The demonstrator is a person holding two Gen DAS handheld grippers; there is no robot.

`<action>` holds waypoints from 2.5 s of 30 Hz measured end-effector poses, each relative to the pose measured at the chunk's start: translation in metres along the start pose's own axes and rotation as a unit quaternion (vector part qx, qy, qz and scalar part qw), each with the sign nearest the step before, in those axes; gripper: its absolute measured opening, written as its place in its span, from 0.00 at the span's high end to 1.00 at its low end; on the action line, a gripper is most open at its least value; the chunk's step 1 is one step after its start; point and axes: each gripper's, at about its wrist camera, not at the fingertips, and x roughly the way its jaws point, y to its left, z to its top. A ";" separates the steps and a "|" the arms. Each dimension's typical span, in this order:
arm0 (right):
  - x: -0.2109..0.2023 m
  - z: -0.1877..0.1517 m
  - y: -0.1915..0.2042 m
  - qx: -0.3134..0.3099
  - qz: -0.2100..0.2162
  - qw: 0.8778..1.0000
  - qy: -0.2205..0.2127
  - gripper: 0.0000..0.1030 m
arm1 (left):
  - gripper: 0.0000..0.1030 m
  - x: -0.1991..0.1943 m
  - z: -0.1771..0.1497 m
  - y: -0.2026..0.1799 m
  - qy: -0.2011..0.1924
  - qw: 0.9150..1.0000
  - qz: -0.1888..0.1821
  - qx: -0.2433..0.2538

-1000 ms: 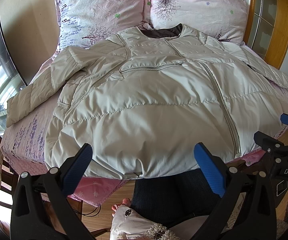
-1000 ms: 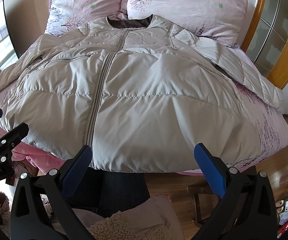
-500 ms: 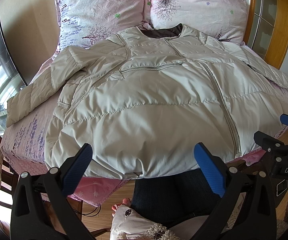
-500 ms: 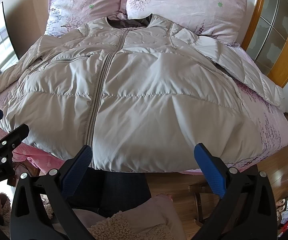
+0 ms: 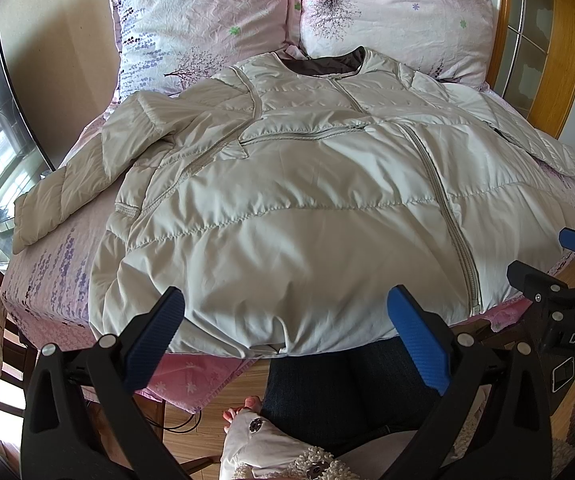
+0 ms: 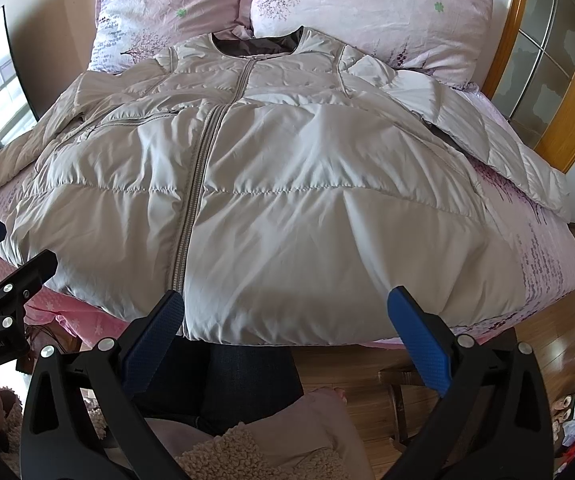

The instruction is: Fold large clothes

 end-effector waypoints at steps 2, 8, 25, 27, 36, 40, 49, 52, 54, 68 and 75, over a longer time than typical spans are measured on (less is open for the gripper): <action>0.000 0.000 0.000 0.001 0.001 1.000 0.000 0.01 | 0.02 0.000 0.000 0.000 0.000 1.000 0.000 0.000; 0.000 0.000 0.000 0.001 0.002 1.000 0.000 0.01 | 0.02 0.000 0.000 0.000 0.000 1.000 0.000 0.000; -0.004 0.011 -0.032 0.046 0.002 0.998 -0.041 0.01 | 0.02 0.003 0.000 0.007 0.011 1.000 -0.013 -0.011; -0.006 0.018 -0.053 0.076 0.007 0.995 -0.059 0.01 | 0.02 0.005 0.000 0.008 0.014 1.000 -0.026 -0.012; -0.003 0.038 -0.201 0.312 0.038 0.941 -0.127 0.01 | 0.02 0.004 0.011 0.036 -0.007 0.996 -0.068 -0.057; 0.013 0.034 -0.269 0.429 0.064 0.891 -0.135 0.01 | 0.02 -0.003 0.021 0.073 -0.068 0.989 -0.075 -0.106; 0.061 0.013 -0.371 0.589 0.082 0.797 -0.104 0.38 | 0.02 0.019 0.040 0.169 -0.057 0.966 -0.049 -0.246; 0.074 0.009 -0.394 0.615 0.075 0.779 -0.099 0.45 | 0.02 0.024 0.039 0.199 -0.066 0.956 -0.031 -0.285; 0.080 0.007 -0.407 0.628 0.063 0.770 -0.096 0.51 | 0.02 0.030 0.037 0.220 -0.070 0.949 -0.027 -0.308; 0.095 0.010 -0.433 0.631 0.019 0.769 -0.102 0.91 | 0.02 0.063 0.033 0.278 -0.064 0.926 -0.012 -0.371; 0.069 0.058 -0.415 0.549 -0.046 0.822 -0.143 0.96 | 0.02 0.070 0.035 0.281 -0.068 0.929 -0.006 -0.363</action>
